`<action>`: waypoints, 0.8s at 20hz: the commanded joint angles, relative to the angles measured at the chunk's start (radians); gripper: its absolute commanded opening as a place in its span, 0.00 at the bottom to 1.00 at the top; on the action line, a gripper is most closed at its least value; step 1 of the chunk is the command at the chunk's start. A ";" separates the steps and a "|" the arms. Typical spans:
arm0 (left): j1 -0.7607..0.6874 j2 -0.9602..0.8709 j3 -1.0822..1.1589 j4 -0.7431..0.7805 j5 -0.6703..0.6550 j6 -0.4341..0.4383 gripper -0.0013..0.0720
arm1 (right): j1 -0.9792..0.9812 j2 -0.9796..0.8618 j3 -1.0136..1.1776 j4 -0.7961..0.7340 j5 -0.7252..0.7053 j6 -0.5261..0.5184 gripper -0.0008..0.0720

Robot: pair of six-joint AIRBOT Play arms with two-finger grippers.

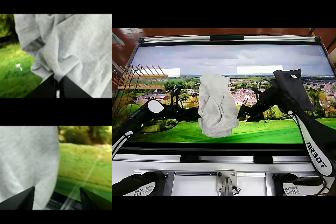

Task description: Fold the shirts.

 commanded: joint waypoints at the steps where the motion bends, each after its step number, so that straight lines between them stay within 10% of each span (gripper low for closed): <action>1: 0.020 0.019 0.009 0.012 -0.023 0.017 0.06 | 0.069 -0.029 0.000 0.056 0.067 -0.016 0.91; 4: 0.024 0.032 0.009 0.011 -0.022 0.018 0.06 | 0.121 -0.043 0.000 0.056 0.141 0.004 0.79; 7: 0.024 0.043 0.036 0.011 -0.023 0.018 0.06 | 0.138 -0.042 0.002 0.085 0.177 0.006 0.11; 16: 0.022 0.145 0.553 0.010 -0.023 0.156 0.06 | 0.116 0.295 0.336 -0.143 0.250 -0.195 0.12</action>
